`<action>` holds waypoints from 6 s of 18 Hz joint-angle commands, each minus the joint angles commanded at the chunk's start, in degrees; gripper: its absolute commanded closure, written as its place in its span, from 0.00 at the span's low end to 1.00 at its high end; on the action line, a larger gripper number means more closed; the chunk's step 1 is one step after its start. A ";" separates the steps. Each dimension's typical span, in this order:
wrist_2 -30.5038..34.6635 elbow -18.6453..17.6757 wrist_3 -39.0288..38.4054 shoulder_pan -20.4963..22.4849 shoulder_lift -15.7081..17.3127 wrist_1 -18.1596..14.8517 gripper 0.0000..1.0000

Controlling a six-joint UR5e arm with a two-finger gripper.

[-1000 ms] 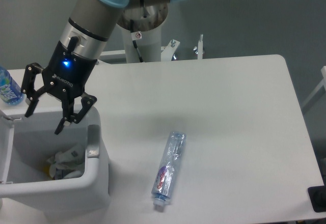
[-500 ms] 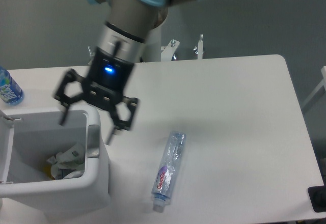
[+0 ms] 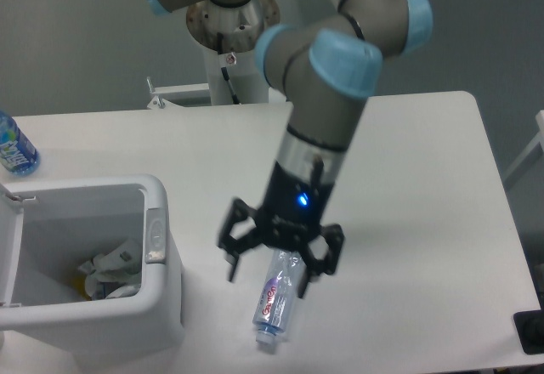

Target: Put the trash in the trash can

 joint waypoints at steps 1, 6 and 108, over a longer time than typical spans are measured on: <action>2.12 0.17 0.09 -1.22 -1.15 0.09 0.00; 3.02 1.66 -0.26 -2.99 -5.89 0.44 0.00; 25.61 5.62 17.46 -3.18 16.33 -14.37 0.00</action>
